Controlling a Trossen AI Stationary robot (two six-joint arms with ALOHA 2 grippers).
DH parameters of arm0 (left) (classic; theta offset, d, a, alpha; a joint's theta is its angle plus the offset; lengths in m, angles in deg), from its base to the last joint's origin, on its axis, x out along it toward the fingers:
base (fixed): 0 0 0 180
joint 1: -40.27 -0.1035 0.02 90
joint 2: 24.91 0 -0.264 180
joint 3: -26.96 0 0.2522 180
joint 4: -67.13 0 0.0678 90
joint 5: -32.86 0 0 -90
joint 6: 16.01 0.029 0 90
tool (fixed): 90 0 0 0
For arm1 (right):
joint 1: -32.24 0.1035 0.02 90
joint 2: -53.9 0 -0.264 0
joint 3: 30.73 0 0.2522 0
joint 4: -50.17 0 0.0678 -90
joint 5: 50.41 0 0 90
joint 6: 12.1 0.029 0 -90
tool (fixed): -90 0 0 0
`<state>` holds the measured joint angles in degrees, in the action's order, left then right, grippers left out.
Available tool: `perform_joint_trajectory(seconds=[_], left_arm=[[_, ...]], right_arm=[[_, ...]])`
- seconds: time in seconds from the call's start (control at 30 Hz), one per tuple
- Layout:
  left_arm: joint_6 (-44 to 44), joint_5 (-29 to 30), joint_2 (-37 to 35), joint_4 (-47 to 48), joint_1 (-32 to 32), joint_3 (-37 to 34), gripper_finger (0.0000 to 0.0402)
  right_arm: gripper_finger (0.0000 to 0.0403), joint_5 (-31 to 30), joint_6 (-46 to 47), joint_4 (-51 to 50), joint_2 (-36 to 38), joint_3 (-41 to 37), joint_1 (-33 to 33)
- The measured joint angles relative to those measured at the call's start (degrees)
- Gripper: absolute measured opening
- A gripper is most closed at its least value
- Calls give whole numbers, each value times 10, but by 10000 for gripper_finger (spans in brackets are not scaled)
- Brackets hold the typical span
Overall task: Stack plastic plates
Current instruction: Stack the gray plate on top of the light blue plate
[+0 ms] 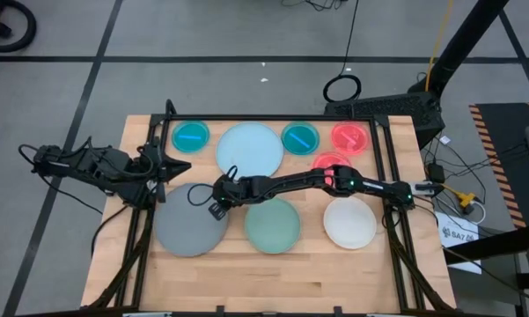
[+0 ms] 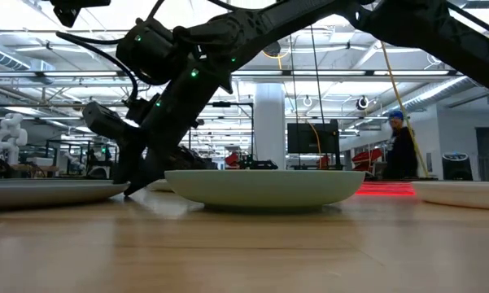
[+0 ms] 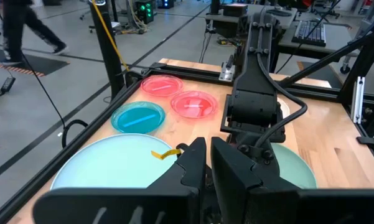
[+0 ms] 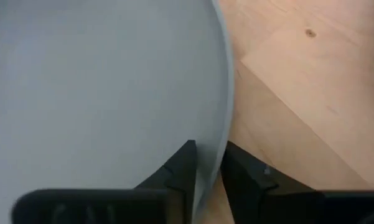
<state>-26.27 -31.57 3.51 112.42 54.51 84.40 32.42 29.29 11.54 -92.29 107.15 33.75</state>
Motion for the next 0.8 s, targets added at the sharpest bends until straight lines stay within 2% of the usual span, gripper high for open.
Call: perform_joint_trajectory(seconds=[0.2, 0.47, 0.8], left_arm=[[0, 0, 0, 0, 0, 0, 30], [0, 0, 0, 0, 0, 0, 30], [9, 0, 0, -32, 0, 0, 30]], right_arm=[[14, 7, 1, 18, 0, 0, 0], [9, 38, -3, 36, 1, 0, -4], [9, 157, -60, 7, 53, -1, -51]])
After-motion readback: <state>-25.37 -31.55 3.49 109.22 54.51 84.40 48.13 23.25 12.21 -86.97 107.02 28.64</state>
